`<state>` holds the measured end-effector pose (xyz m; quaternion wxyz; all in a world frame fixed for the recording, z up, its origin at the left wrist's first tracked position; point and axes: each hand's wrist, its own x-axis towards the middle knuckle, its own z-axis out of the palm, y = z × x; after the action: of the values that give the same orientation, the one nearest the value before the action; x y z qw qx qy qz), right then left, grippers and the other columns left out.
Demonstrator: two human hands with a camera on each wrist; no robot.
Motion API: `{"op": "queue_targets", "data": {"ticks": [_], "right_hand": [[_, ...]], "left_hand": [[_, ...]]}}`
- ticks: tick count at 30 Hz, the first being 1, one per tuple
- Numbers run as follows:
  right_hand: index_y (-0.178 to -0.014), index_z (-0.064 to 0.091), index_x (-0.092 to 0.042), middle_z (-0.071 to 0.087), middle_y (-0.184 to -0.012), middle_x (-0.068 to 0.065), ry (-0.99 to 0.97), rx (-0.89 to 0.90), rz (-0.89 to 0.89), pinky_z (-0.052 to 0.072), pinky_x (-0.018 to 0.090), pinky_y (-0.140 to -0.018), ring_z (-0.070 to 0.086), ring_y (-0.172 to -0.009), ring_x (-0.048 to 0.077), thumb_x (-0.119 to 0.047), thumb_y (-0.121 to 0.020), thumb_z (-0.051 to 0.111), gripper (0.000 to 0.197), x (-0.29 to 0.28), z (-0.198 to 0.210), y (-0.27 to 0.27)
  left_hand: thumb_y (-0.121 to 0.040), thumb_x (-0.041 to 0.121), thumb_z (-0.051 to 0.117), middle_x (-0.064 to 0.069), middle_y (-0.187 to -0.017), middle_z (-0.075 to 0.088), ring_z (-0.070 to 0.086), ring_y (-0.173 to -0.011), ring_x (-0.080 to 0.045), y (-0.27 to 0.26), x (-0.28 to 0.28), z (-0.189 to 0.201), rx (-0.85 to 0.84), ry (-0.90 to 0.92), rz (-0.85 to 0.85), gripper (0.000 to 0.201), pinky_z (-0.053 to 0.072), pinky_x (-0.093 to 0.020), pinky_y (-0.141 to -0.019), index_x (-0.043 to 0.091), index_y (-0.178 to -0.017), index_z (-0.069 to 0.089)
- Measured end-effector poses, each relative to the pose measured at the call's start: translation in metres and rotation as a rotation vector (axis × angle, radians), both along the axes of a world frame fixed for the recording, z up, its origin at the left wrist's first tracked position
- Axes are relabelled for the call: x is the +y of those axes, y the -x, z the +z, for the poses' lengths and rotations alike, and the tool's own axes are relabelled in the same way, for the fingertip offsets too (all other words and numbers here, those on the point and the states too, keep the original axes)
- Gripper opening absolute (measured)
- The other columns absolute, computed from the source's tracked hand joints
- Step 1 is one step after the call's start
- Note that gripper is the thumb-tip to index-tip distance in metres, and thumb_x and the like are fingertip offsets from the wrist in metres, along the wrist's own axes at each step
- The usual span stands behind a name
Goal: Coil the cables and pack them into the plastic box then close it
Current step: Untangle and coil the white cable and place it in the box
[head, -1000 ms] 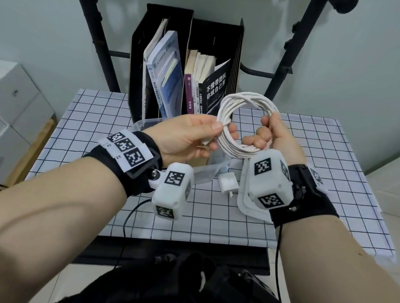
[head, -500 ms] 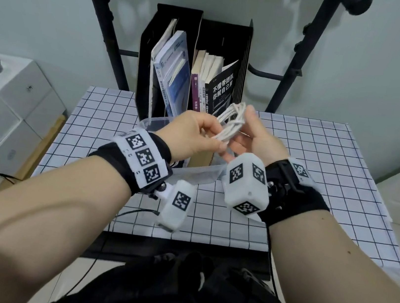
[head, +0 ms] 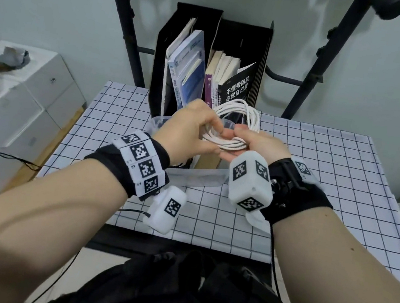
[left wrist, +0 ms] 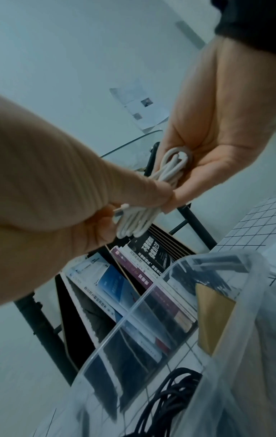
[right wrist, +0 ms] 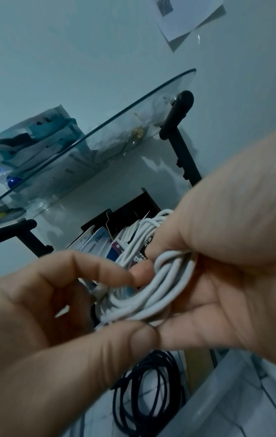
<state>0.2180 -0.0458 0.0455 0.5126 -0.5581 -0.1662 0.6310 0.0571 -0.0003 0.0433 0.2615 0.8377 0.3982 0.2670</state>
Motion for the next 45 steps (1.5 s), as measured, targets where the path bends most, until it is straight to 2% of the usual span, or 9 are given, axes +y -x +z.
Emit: {"op": "queue_targets", "data": {"ticks": [7,13,21,26,29,34,38,42,45], "right_hand": [[-0.096,0.056,-0.001,0.069,-0.071,0.017,-0.025,0.136,0.014,0.05,0.063,-0.086,0.067,-0.087,0.041,-0.002,-0.095,0.054,0.003,0.012,-0.004,0.01],[-0.107,0.052,-0.001,0.062,-0.077,0.019,0.047,0.263,0.076,0.053,0.046,-0.04,0.069,-0.053,0.033,-0.001,-0.098,0.047,0.011,0.024,0.0,0.026],[-0.1,0.052,-0.004,0.057,-0.075,0.014,0.104,0.288,0.134,0.056,0.054,-0.059,0.06,-0.078,0.028,-0.003,-0.099,0.047,0.006,0.037,-0.009,0.048],[-0.1,0.054,-0.002,0.071,-0.076,0.018,0.132,0.167,0.164,0.06,0.048,-0.064,0.069,-0.071,0.029,-0.008,-0.098,0.051,0.007,0.047,-0.025,0.06],[-0.107,0.055,0.004,0.063,-0.12,0.028,0.183,0.122,0.166,0.058,0.046,-0.074,0.063,-0.095,0.034,-0.009,-0.098,0.05,0.017,0.053,-0.038,0.068],[-0.137,0.041,0.0,0.072,-0.099,0.019,0.273,-0.251,0.11,0.06,0.043,-0.063,0.073,-0.079,0.028,-0.019,-0.064,0.08,0.085,0.066,-0.068,0.065],[-0.137,0.036,-0.022,0.07,-0.113,0.013,0.256,-0.216,0.105,0.059,0.044,-0.071,0.072,-0.089,0.027,-0.028,-0.037,0.088,0.113,0.087,-0.116,0.045],[-0.149,0.029,-0.007,0.073,-0.104,0.014,0.284,-0.169,0.031,0.057,0.032,-0.053,0.074,-0.082,0.021,-0.031,-0.08,0.065,0.081,0.073,-0.078,0.06],[-0.134,0.051,0.001,0.065,-0.122,0.018,0.312,-0.154,-0.024,0.058,0.033,-0.073,0.061,-0.115,0.034,-0.034,-0.097,0.051,0.051,0.072,-0.073,0.063]], "left_hand": [[-0.058,0.027,0.089,-0.001,-0.142,0.043,0.051,-0.123,-0.015,0.019,0.008,-0.004,-0.147,0.39,0.128,0.112,0.041,-0.038,-0.107,0.027,-0.148,0.021],[-0.072,-0.01,0.073,-0.002,-0.121,0.06,0.066,-0.1,-0.008,0.035,0.003,-0.003,-0.479,0.651,0.083,0.085,0.054,-0.025,-0.085,0.018,-0.143,0.038],[-0.077,-0.01,0.068,-0.012,-0.122,0.062,0.066,-0.1,-0.023,0.059,0.018,-0.021,-0.638,0.816,0.126,0.062,0.057,-0.03,-0.08,0.017,-0.131,0.053],[-0.084,-0.005,0.062,-0.02,-0.112,0.065,0.068,-0.091,-0.022,0.069,0.027,-0.039,-0.735,0.902,0.193,0.045,0.058,-0.026,-0.077,0.013,-0.124,0.057],[-0.083,-0.006,0.063,-0.014,-0.104,0.066,0.071,-0.078,-0.014,0.075,0.033,-0.051,-0.722,0.925,0.236,0.039,0.058,-0.021,-0.071,0.014,-0.116,0.061],[-0.079,-0.004,0.069,-0.001,-0.076,0.071,0.071,-0.076,-0.014,0.086,0.05,-0.062,-0.561,0.937,0.313,0.041,0.058,-0.026,-0.077,0.015,-0.115,0.064],[-0.078,0.0,0.073,-0.011,-0.099,0.068,0.071,-0.077,-0.014,0.086,0.059,-0.066,-0.412,0.913,0.342,0.044,0.057,-0.022,-0.074,0.018,-0.116,0.064],[-0.077,-0.001,0.073,-0.013,-0.097,0.07,0.071,-0.07,-0.01,0.082,0.062,-0.062,-0.345,0.918,0.339,0.047,0.057,-0.019,-0.069,0.014,-0.121,0.063],[-0.078,-0.001,0.073,-0.007,-0.093,0.069,0.068,-0.061,-0.007,0.082,0.064,-0.059,-0.262,0.899,0.319,0.047,0.056,-0.015,-0.061,0.014,-0.122,0.062]]}}
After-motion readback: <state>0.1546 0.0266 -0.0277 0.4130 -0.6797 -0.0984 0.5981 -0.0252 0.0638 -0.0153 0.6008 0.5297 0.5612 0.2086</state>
